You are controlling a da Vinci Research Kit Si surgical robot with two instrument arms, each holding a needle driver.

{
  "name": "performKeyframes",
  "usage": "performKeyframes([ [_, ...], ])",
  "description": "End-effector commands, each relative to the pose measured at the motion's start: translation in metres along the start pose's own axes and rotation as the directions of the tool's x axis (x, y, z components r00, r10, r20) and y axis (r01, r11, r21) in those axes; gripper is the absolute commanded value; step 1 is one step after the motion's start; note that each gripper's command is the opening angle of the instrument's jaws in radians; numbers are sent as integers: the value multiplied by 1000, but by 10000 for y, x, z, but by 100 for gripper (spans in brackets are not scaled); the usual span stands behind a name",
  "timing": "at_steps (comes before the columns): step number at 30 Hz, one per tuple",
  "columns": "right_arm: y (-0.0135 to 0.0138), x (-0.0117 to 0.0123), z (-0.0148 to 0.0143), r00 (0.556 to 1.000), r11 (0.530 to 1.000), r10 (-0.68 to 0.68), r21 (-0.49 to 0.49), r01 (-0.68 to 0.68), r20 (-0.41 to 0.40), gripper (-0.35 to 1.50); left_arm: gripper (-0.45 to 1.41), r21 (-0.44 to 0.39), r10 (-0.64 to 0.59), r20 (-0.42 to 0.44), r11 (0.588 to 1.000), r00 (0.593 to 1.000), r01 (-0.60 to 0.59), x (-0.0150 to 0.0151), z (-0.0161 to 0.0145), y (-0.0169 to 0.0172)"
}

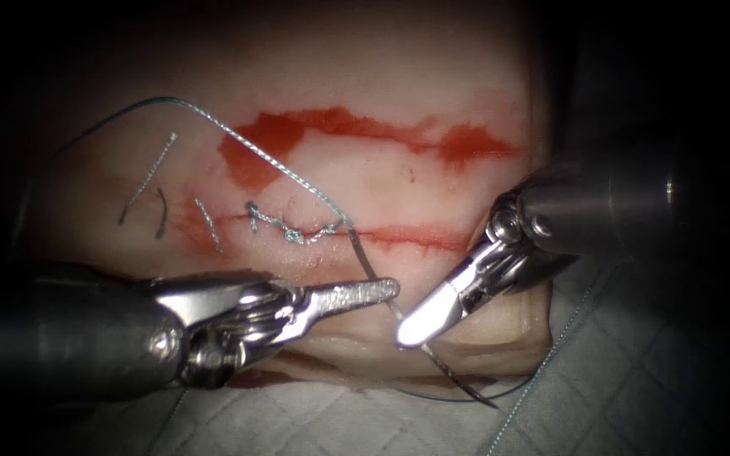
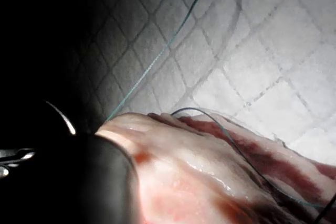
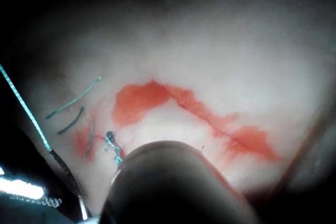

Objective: Wound Closure
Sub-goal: Pass the needle to the right hand tool, then readjust the needle position by passing it back to the left grasper

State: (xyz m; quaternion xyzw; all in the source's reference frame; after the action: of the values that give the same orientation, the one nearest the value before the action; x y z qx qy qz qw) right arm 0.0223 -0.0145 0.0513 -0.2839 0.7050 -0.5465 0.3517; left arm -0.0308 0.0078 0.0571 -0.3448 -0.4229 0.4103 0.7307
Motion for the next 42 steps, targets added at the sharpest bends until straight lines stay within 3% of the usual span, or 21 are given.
performKeyframes([
  [1,-1,-11,-7,998,999,-21,34,20,51,-35,26,-15,-56,14,998,998,56,2,4,0],
  [4,-2,-4,-26,972,996,-56,82,38,227,-35,22,-41,-323,47,945,945,324,9,-3,5],
  [6,-1,6,-38,930,991,-121,96,93,347,-35,17,-43,-559,74,825,826,563,14,-4,4],
  [7,0,9,-43,916,992,-113,95,83,385,-35,17,-34,-688,86,721,721,692,17,-3,4],
  [8,4,10,-48,904,992,-116,96,83,412,-35,24,-21,-800,101,593,592,805,20,-2,3],
  [9,8,9,-53,882,988,-149,111,110,448,-35,22,17,-923,119,369,365,929,25,0,0],
  [10,11,9,-56,861,980,-194,139,145,470,-35,22,82,-984,134,126,115,989,29,2,-3],
  [11,15,8,-58,837,966,-253,167,196,485,-35,29,141,-987,127,-76,-94,987,33,5,-7],
  [12,21,8,-59,795,929,-369,211,303,483,-35,69,236,-870,61,-465,-490,854,42,8,-19],
  [14,26,9,-56,748,879,-476,264,396,463,-35,66,264,-772,12,-610,-635,747,50,9,-34],
  [16,32,8,-51,644,763,-646,362,535,410,-35,69,268,-743,-3,-646,-669,715,56,10,-45],
  [19,45,4,-46,512,620,-785,446,646,349,-35,73,281,-531,-103,-827,-841,487,65,13,-60],
  [20,53,1,-43,444,548,-836,479,686,322,-35,69,286,-393,-167,-897,-904,337,65,13,-69],
  [21,58,0,-41,415,519,-855,487,703,312,-35,69,290,-344,-184,-914,-921,284,65,14,-71],
  [22,64,0,-38,389,489,-872,494,719,297,-35,71,325,-287,-192,-921,-939,215,63,16,-73],
  [28,70,-4,-21,368,468,-883,512,720,290,-35,73,423,-163,-243,-905,-956,47,55,24,-71],
  [30,69,-7,-17,362,461,-887,519,720,287,-35,71,425,-169,-253,-904,-952,47,51,26,-71],
  [33,68,-11,-11,359,460,-888,528,714,288,-35,51,427,-174,-251,-903,-952,53,45,31,-68],
  [34,68,-12,-10,359,460,-888,529,713,288,-35,48,431,-193,-235,-899,-953,76,44,32,-67],
  [35,68,-13,-9,358,461,-888,546,700,289,-35,44,448,-283,-176,-876,-943,180,40,35,-65],
  [42,65,-16,0,354,455,-890,578,677,286,-35,39,449,-297,-160,-871,-941,199,31,38,-56],
])
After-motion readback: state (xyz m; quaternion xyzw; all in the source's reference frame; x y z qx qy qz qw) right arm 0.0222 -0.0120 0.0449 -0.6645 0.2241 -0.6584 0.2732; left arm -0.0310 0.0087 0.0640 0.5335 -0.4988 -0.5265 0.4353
